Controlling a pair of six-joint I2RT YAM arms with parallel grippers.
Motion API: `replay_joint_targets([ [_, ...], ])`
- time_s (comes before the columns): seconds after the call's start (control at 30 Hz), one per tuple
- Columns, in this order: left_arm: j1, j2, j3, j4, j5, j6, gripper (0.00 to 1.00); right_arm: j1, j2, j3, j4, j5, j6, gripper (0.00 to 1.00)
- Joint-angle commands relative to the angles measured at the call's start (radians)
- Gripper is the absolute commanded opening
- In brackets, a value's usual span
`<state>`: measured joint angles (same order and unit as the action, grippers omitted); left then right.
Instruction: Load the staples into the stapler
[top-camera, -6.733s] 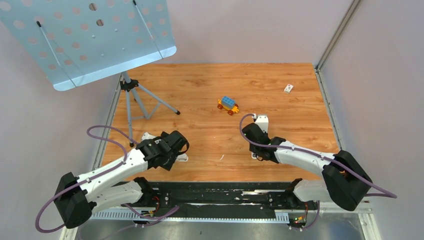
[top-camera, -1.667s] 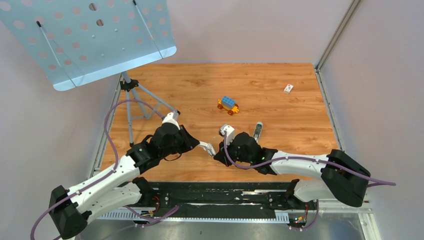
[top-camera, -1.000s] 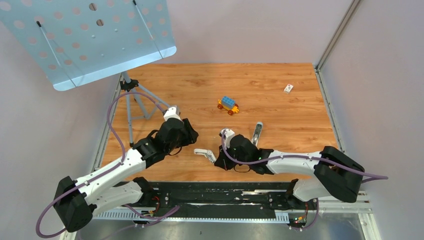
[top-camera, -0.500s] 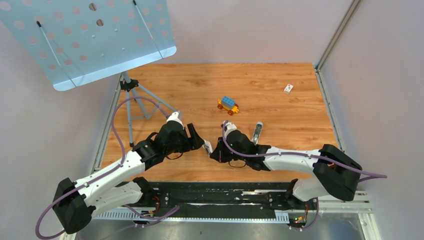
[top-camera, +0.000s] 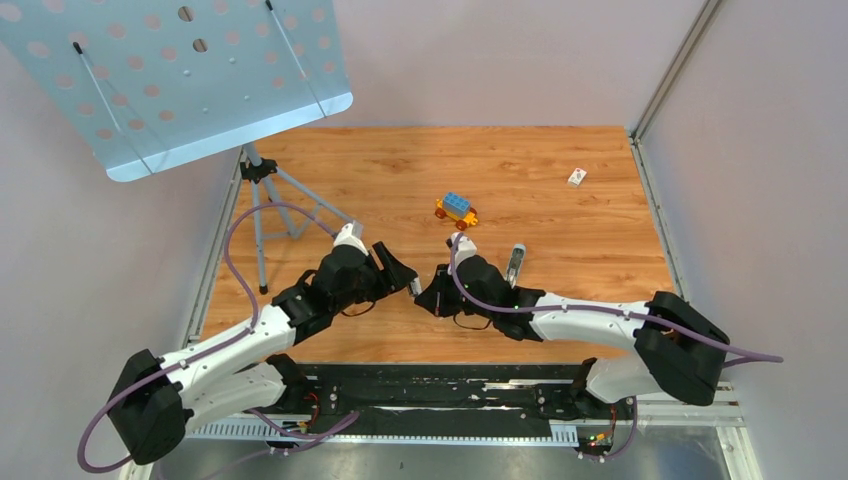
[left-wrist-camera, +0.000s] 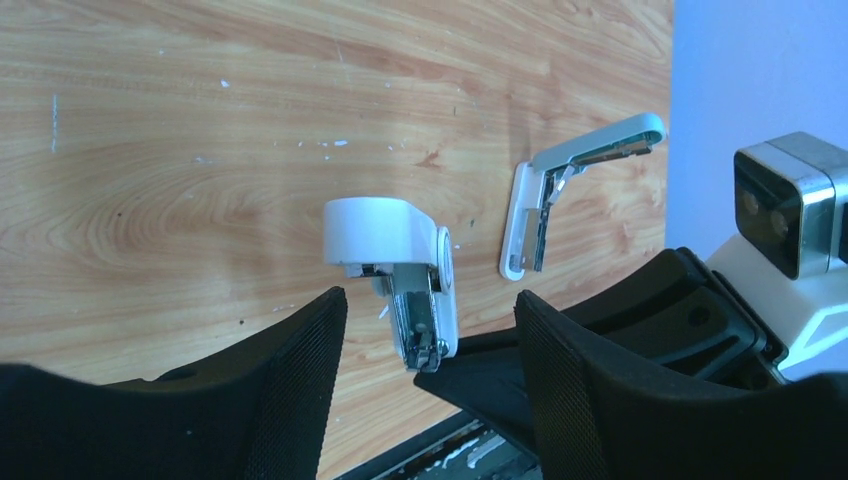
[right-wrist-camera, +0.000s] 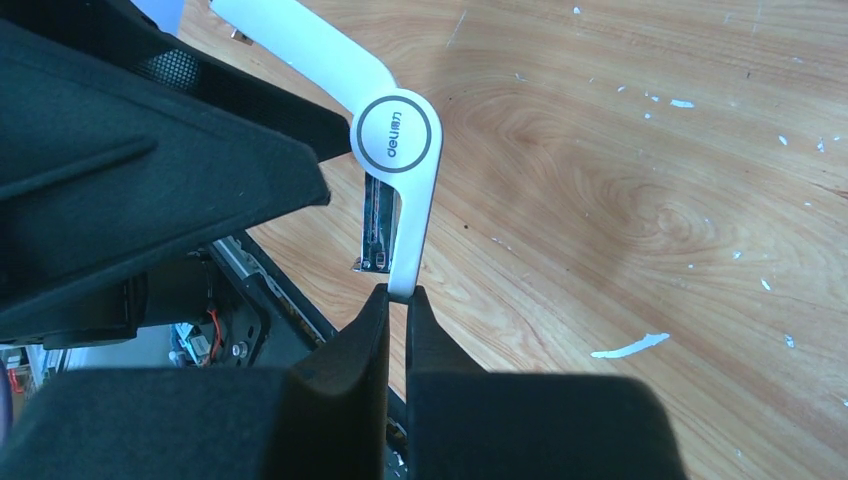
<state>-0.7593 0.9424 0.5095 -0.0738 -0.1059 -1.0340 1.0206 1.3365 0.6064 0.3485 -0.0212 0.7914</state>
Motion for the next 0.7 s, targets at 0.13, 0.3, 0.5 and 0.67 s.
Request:
replay_joint_targets([
  [0.13,0.005,0.049,-0.008,0.098,-0.046,-0.02,0.61,0.007,-0.037,0.001,0.06,0.015,0.012,0.0],
  [0.3,0.005,0.068,-0.01,0.11,-0.075,-0.018,0.56,0.007,-0.04,-0.009,0.081,0.001,0.013,0.0],
  [0.5,0.005,0.068,-0.009,0.13,-0.086,-0.016,0.36,0.007,-0.044,-0.018,0.078,0.0,0.012,0.0],
  [0.67,0.005,0.083,-0.005,0.132,-0.09,-0.004,0.15,0.007,-0.036,-0.019,0.065,-0.002,0.011,0.11],
])
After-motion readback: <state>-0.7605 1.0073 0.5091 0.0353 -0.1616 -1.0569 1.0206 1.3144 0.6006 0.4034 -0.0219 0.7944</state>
